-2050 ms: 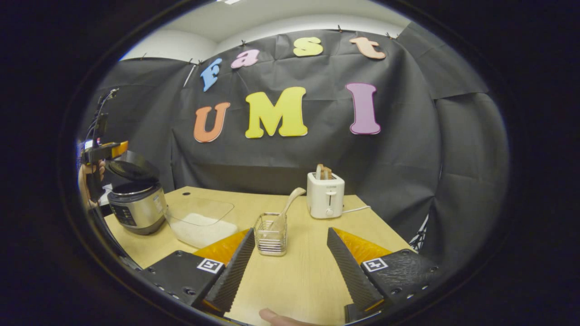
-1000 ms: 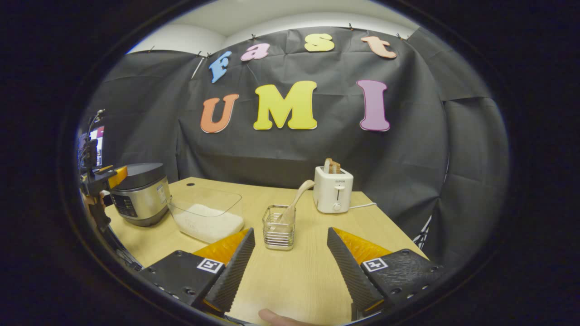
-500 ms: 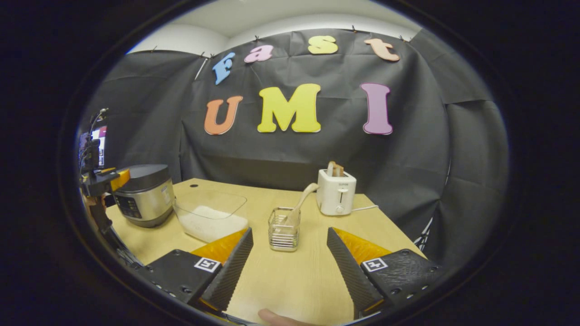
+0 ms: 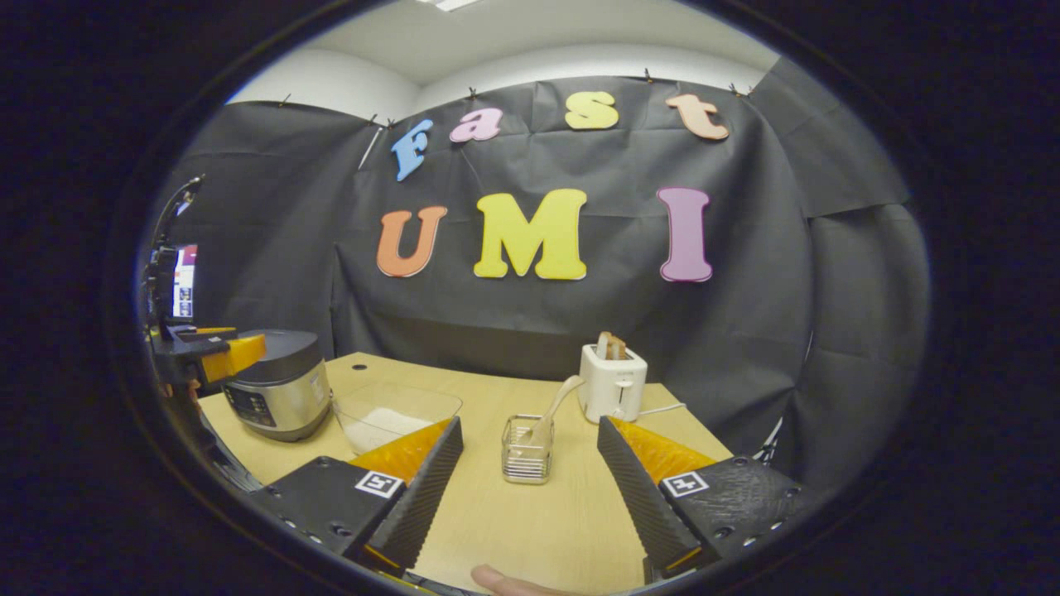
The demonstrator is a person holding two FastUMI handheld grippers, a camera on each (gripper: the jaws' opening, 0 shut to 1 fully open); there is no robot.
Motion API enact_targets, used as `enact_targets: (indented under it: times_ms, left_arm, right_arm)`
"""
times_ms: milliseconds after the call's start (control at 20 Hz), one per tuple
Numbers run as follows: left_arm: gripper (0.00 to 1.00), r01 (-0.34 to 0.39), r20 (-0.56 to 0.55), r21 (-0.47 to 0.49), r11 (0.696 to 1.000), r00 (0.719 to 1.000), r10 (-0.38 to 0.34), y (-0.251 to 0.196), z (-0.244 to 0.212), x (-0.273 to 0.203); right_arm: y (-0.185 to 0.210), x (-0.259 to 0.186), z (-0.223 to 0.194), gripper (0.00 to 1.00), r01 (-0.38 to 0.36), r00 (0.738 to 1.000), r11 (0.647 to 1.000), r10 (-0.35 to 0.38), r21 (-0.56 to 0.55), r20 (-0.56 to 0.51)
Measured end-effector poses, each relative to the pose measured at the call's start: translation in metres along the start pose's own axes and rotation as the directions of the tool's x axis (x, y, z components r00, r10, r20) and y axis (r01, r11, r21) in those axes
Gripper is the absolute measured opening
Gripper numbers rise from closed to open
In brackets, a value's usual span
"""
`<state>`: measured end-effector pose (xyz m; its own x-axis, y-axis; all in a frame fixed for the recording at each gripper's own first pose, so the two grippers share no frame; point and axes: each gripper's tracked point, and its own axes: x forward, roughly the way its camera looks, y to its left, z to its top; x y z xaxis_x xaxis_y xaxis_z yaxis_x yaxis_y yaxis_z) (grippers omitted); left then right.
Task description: Close the left gripper, press the button to open the rice cooker; take a wooden spoon from the chopstick holder with the right hand, scoop a spoonful of rice and pour it into the rice cooker, then put the wooden spoon back into the chopstick holder.
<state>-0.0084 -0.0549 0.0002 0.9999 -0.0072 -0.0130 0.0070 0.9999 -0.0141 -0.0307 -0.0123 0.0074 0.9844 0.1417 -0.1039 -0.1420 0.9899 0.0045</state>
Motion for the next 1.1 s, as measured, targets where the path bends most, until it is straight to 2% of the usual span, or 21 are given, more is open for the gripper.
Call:
enact_targets:
  times_ms: [100, 350, 400, 500, 650, 950, 1100]
  left_arm:
    - [0.91, 0.017, -0.014, 0.003, 1.0, 1.0, -0.017, -0.021, -0.005, -0.009]
    - [0.92, 0.123, 0.004, 0.016, 0.992, 0.992, -0.123, -0.079, -0.02, -0.03]
    - [0.95, 0.136, -0.018, 0.004, 0.991, 0.991, -0.136, -0.088, -0.025, -0.034]
    - [0.97, 0.183, 0.007, -0.013, 0.983, 0.983, -0.183, -0.107, -0.022, -0.039]
    - [0.96, 0.169, 0.007, 0.011, 0.986, 0.986, -0.169, -0.104, -0.024, -0.04]
    - [0.96, 0.136, -0.01, -0.006, 0.991, 0.991, -0.136, -0.092, -0.031, -0.029]
    - [0.96, 0.148, -0.02, -0.011, 0.989, 0.989, -0.148, -0.095, -0.034, -0.028]
  right_arm:
    - [0.006, -0.006, 0.003, 0.97, -0.003, 1.0, 1.0, 0.003, -0.005, 0.015]
    - [0.018, -0.014, -0.014, 0.96, -0.02, 0.999, 0.999, 0.022, -0.05, 0.027]
    - [0.02, -0.013, -0.014, 0.96, -0.022, 0.999, 0.998, 0.024, -0.058, 0.031]
    - [0.026, -0.011, -0.015, 0.96, -0.03, 0.999, 0.997, 0.033, -0.067, 0.038]
    - [0.026, -0.008, -0.019, 0.96, -0.032, 0.999, 0.997, 0.035, -0.069, 0.032]
    - [0.013, -0.001, -0.023, 0.95, 0.003, 1.0, 0.999, -0.002, -0.04, 0.017]
    - [0.015, 0.0, -0.024, 0.96, 0.0, 1.0, 0.999, 0.001, -0.034, 0.018]
